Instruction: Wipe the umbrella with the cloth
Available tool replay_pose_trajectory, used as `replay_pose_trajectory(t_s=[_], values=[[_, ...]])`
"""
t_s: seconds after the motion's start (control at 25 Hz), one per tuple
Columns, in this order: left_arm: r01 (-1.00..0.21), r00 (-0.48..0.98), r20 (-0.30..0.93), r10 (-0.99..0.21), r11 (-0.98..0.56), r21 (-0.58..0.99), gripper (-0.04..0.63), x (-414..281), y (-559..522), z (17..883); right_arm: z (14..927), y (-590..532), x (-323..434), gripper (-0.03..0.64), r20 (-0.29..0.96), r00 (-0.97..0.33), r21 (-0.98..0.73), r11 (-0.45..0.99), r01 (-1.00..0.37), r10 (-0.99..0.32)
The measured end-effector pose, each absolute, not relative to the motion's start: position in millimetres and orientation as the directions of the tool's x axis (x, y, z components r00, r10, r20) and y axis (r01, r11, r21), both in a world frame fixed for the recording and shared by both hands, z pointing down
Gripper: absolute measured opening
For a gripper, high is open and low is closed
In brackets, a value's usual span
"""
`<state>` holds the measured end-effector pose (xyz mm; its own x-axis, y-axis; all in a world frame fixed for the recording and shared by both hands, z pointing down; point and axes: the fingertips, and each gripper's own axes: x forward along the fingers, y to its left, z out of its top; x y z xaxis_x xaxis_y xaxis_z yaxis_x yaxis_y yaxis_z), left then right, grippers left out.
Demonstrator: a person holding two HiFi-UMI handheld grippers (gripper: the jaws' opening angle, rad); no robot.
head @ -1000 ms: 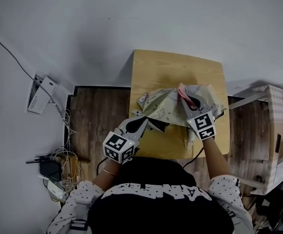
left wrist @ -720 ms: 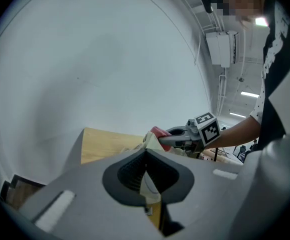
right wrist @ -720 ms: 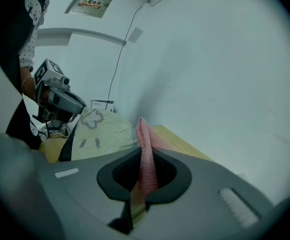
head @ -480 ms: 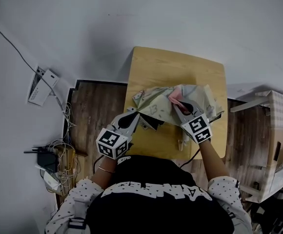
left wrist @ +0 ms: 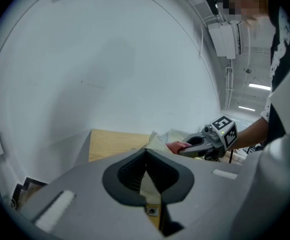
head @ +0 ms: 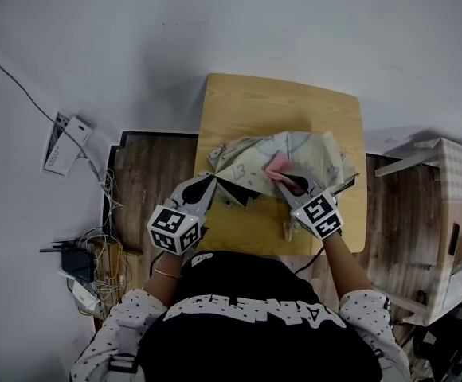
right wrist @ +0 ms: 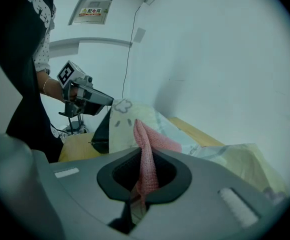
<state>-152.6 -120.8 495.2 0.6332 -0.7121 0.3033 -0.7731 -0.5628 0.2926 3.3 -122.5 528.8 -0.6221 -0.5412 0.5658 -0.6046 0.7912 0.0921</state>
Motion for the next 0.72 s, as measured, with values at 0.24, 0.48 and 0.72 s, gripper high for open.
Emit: replay_pose_trajectory(t_s=[0.24,0.48,0.72], values=[[-0.784,0.619,0.309,-0.722,-0.549,0.288,0.0,-151.7,-118.4,495.4,534.6,-99.3,2.4,0.034,0.574,-0.651,0.056,0.817,-0.574,-0.497],[-0.792,0.61,0.32,-0.725,-0.538,0.289,0.0,-150.5,-115.1,497.0,539.6,-77.5,1.9,0.034,0.582,-0.68,0.023,0.844,-0.535,-0.447],[-0.794,0.604,0.321,-0.729,-0.522,0.311,0.0,-152.1,-115.0,497.9,540.8,-64.2,1.5,0.034,0.578,-0.694,-0.002,0.85,-0.528,-0.429]])
